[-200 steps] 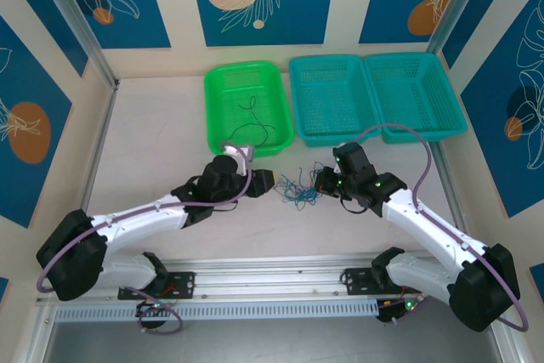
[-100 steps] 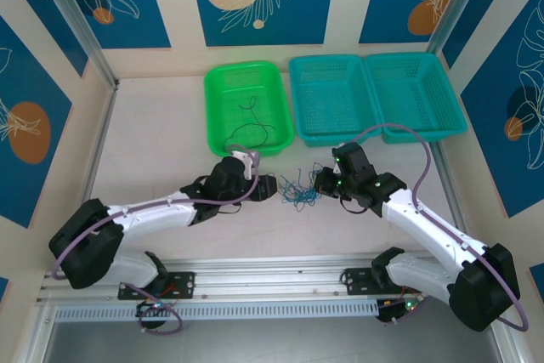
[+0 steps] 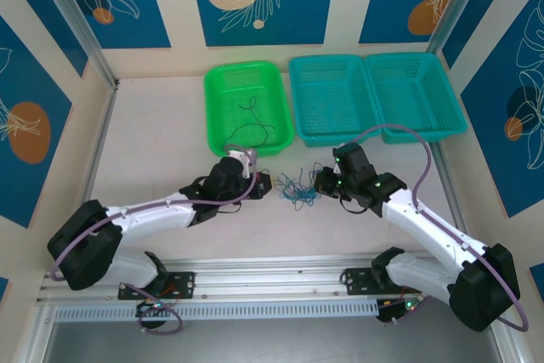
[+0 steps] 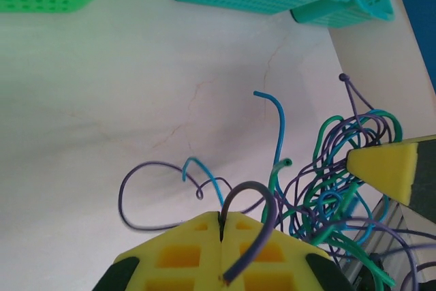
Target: Untangle the cables
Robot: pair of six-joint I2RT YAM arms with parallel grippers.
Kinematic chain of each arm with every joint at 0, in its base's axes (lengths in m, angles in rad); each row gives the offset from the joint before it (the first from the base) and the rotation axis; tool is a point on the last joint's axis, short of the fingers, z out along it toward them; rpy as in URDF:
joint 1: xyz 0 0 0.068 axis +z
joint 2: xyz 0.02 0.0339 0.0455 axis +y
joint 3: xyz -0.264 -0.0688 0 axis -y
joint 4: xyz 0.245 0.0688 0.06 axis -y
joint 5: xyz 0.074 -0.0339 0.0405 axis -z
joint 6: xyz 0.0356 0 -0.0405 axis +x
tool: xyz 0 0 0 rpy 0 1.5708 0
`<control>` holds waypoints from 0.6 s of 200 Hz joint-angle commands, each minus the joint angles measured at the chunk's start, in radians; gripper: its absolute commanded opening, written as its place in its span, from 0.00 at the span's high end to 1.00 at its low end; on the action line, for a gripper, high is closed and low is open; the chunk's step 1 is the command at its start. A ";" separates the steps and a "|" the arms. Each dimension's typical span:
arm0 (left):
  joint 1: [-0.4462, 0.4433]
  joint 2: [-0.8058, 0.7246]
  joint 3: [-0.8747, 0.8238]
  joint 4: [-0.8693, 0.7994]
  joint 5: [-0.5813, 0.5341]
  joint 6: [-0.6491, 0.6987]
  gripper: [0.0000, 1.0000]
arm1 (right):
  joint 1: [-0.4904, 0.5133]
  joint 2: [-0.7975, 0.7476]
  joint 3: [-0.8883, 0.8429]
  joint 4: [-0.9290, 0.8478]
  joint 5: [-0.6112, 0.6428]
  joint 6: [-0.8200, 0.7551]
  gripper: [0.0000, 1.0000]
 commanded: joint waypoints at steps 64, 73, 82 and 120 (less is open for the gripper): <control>0.009 -0.104 -0.048 0.005 -0.095 0.047 1.00 | 0.012 0.012 -0.016 0.096 -0.094 0.060 0.96; 0.015 -0.126 -0.053 -0.017 -0.115 0.048 1.00 | 0.011 0.020 -0.018 0.063 -0.034 0.086 0.82; 0.024 -0.166 -0.059 -0.044 -0.143 0.057 1.00 | 0.005 0.029 -0.027 0.021 0.029 0.135 0.64; 0.057 -0.327 -0.065 -0.137 -0.142 0.144 1.00 | -0.016 0.044 -0.061 -0.032 0.021 0.127 0.38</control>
